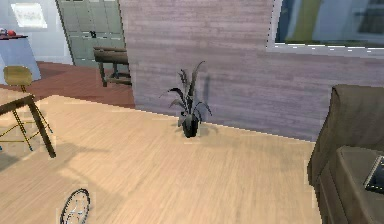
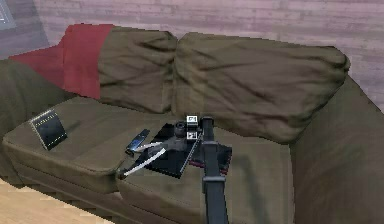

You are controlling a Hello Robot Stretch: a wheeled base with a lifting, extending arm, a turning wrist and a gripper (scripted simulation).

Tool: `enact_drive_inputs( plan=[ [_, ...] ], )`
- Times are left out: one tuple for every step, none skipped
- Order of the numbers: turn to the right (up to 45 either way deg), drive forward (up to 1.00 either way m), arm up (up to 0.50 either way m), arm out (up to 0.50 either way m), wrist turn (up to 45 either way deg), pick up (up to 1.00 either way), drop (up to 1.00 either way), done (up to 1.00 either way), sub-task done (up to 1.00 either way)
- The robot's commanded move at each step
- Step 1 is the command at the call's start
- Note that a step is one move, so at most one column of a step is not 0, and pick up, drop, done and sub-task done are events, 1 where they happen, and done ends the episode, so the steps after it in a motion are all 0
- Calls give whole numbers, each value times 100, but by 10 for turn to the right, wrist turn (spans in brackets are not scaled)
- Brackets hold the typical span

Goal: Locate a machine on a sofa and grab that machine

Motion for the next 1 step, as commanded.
enact_drive_inputs(
  plan=[
    [0, 0, 0, 0, 450, 0, 0, 0, 0]
  ],
)
